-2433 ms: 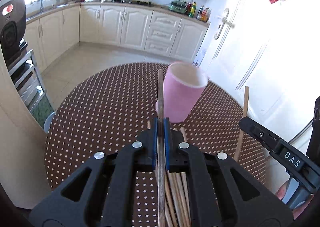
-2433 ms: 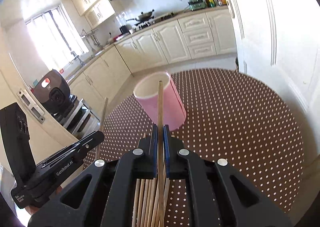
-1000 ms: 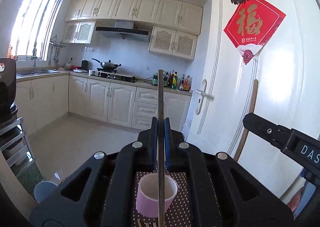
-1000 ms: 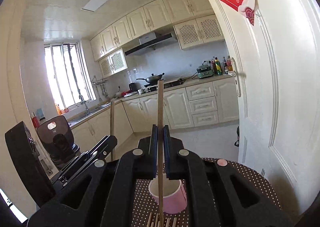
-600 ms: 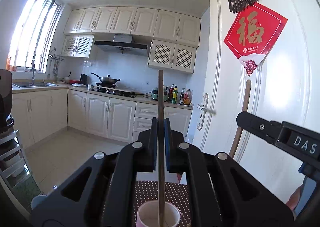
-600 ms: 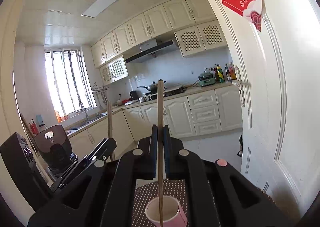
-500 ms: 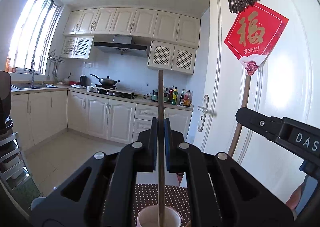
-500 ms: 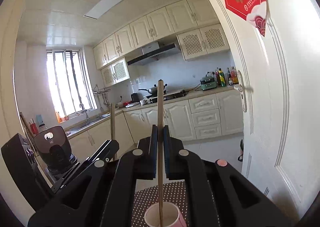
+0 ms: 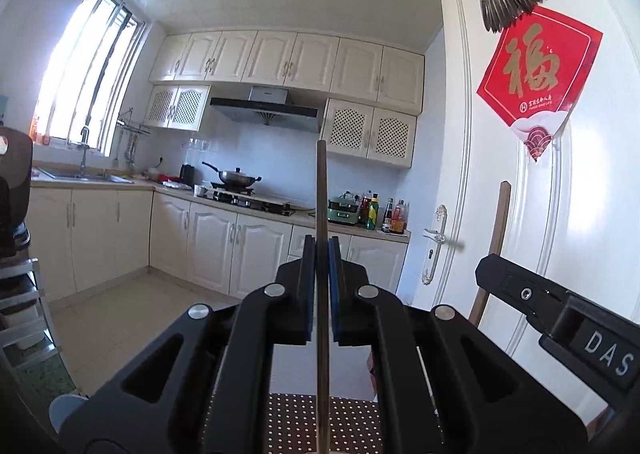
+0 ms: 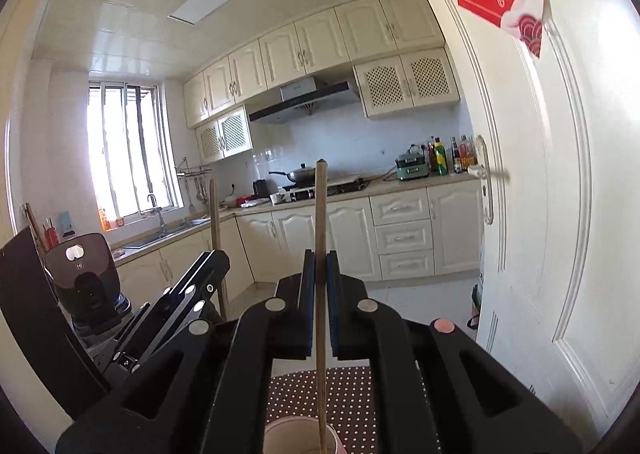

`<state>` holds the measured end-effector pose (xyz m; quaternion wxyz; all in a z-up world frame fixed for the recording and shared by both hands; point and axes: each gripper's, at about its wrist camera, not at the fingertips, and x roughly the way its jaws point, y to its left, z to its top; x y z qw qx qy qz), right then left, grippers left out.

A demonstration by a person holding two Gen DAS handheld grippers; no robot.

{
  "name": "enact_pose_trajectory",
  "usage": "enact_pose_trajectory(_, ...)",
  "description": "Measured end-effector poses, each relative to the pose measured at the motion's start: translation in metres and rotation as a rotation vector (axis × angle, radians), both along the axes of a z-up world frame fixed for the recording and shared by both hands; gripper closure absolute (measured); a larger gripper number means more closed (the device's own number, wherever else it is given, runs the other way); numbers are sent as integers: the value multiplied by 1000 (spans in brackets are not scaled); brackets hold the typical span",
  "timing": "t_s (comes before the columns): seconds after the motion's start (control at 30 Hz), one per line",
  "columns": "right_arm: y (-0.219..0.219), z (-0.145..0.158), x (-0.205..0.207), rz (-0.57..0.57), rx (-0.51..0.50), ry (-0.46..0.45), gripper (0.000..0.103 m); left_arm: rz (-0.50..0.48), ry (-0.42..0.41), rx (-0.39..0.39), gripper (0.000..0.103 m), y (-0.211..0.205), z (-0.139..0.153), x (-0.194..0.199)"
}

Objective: Organize utensils
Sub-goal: 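Lower the chopstick into the pink cup and open the left gripper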

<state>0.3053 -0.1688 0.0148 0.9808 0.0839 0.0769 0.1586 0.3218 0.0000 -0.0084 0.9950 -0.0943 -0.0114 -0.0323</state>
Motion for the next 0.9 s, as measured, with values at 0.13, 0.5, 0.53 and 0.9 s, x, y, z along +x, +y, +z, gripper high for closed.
enact_pose_trajectory(0.13,1,-11,9,2,-7,35,99,-15,33,-1,96,0,-12,8)
enact_pose_trajectory(0.5,7,-25,11,15,-25,81,99,-3,93,3,96,3,-36,19)
enact_pose_trajectory(0.53,8,-27,11,13,-29,89,99,-6,105,-5,96,5,-38,20)
enact_pose_trajectory(0.9,9,-48,18,17,-51,202,97,-8,160,24,96,6,-54,25)
